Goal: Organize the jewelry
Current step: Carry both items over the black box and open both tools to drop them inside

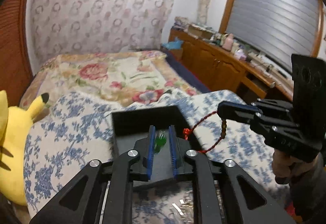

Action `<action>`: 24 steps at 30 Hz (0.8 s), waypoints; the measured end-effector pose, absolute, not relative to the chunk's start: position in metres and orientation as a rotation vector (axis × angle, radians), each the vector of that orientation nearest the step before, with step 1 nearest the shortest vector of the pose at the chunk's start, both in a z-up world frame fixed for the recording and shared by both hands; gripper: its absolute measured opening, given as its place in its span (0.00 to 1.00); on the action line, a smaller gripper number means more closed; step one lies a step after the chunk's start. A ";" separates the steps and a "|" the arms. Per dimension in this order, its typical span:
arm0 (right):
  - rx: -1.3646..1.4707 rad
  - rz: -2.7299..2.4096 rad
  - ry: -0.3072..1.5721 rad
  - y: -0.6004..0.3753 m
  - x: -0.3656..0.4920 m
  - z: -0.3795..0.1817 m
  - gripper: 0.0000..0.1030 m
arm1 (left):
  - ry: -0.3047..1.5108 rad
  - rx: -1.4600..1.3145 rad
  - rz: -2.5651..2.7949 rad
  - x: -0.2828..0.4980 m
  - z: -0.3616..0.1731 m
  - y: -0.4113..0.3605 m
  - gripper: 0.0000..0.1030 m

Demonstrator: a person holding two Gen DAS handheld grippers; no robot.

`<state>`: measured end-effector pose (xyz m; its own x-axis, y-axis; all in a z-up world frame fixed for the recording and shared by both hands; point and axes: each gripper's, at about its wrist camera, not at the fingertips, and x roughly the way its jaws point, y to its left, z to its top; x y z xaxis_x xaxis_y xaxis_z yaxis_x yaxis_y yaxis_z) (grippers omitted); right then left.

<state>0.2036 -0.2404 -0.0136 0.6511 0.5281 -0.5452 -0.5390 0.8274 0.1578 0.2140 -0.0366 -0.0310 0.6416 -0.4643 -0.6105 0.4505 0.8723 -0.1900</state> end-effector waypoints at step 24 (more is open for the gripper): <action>-0.080 0.530 0.672 -0.257 0.151 -0.047 0.34 | 0.740 0.043 -0.380 0.138 -0.058 0.004 0.52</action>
